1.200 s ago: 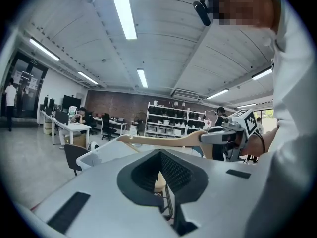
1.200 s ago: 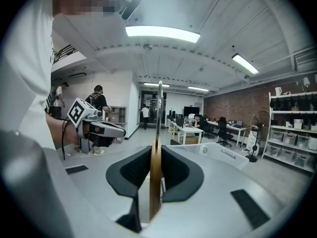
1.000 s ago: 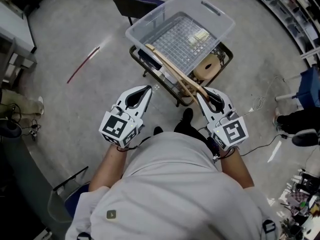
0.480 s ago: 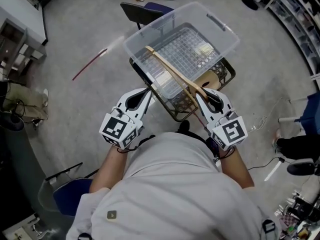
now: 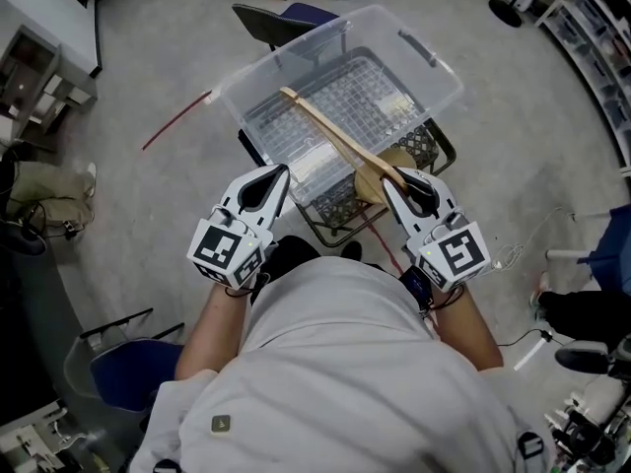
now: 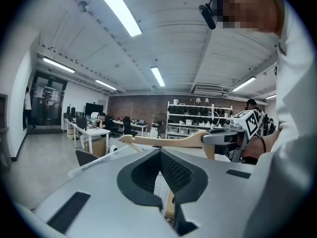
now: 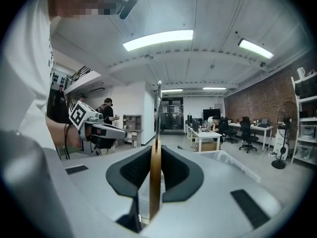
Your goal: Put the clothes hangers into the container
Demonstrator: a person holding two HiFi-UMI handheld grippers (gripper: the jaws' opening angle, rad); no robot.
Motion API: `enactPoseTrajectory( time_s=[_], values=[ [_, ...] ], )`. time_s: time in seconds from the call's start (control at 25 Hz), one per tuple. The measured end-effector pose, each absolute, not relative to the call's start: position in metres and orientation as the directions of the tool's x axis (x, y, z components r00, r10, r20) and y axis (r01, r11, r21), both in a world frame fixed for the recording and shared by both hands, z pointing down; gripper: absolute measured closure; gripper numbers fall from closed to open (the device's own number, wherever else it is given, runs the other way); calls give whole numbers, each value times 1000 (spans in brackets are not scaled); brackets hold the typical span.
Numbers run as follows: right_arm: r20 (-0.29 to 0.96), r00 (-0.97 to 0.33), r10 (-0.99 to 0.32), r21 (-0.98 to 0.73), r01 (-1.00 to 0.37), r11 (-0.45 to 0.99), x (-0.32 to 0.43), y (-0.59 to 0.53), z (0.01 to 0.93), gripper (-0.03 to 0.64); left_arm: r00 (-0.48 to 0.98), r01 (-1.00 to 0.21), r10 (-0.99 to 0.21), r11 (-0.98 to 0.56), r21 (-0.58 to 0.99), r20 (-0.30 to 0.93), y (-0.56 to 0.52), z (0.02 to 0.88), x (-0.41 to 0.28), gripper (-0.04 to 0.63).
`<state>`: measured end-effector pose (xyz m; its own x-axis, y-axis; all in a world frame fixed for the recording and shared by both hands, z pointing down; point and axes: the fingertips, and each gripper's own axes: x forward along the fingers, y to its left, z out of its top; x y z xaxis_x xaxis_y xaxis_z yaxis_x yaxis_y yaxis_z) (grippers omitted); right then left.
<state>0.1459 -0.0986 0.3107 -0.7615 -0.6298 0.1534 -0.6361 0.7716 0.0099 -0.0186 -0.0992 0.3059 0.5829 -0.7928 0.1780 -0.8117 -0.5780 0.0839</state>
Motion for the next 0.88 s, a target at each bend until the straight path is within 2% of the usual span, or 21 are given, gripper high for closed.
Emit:
enactPoseTrajectory(
  time_s=[0.88],
  values=[
    [249, -808, -534, 4, -551, 835, 109, -184, 320, 550, 563, -826, -801, -548, 132, 203, -179, 334, -51, 578]
  ],
)
